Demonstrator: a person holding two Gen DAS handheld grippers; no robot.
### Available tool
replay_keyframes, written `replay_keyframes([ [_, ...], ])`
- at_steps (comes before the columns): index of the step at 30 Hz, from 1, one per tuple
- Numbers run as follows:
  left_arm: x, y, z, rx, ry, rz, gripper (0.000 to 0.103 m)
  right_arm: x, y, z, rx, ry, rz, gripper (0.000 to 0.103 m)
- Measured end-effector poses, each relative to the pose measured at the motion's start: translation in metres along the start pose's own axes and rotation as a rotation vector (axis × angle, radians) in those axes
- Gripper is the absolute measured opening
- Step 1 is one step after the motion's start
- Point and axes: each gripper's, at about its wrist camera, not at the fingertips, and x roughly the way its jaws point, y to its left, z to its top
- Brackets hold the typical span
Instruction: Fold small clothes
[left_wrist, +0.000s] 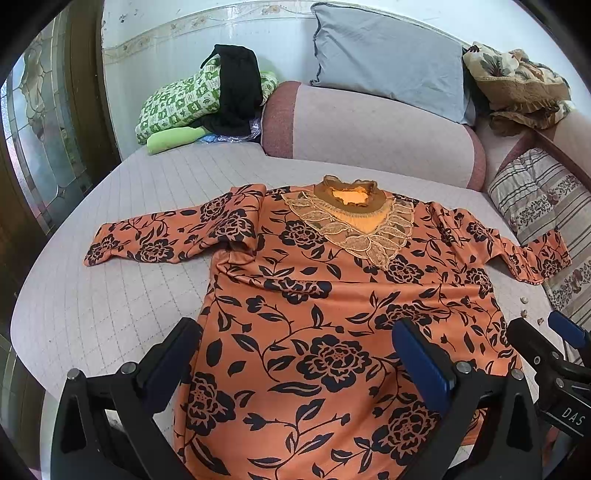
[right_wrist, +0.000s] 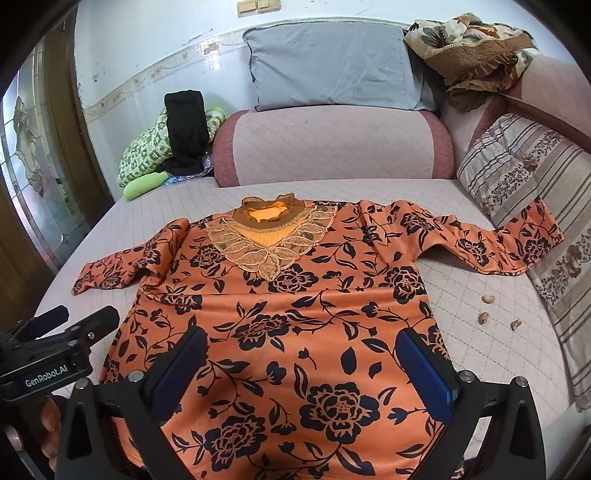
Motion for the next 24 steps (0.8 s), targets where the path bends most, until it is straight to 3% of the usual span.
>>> replay_keyframes([
  [24,0.0039,-0.0025,-0.0013,0.005,0.01,-0.006,0.103,0.0008,0.0027,0.0018,0.002,-0.016,0.011,0.103],
])
